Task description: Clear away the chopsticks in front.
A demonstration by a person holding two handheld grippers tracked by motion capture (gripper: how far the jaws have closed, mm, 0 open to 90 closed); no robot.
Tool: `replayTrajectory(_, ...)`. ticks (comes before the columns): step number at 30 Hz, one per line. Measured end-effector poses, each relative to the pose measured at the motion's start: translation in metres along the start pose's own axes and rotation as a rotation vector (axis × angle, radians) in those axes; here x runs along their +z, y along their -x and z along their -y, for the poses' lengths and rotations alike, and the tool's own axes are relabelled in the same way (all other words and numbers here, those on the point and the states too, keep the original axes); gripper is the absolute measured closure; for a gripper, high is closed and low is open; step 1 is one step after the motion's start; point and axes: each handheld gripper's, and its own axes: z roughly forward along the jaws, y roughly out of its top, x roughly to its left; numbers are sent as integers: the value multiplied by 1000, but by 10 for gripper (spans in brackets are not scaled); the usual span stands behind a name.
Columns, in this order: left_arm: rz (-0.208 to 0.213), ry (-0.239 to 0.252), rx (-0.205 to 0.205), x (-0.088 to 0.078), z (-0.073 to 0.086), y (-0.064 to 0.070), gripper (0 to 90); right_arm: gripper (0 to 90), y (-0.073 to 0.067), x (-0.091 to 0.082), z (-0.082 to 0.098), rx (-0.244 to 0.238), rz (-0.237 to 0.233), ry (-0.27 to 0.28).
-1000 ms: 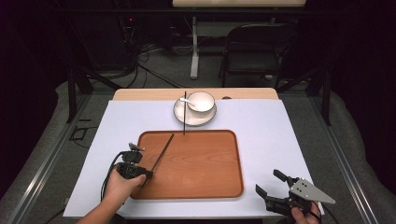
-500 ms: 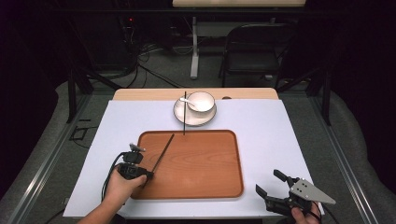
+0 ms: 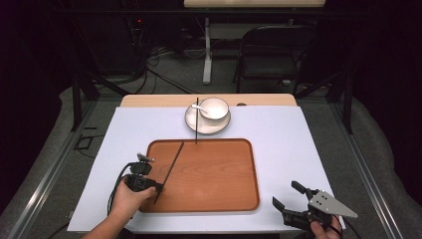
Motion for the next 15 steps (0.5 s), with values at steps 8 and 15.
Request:
replayTrajectory(8, -7, 31, 17, -9, -6, 1, 810, 144, 0, 0, 0, -2, 1, 0)
replayTrajectory(15, -5, 125, 41, -21, -27, 3, 617, 144, 0, 0, 0, -1, 2, 1)
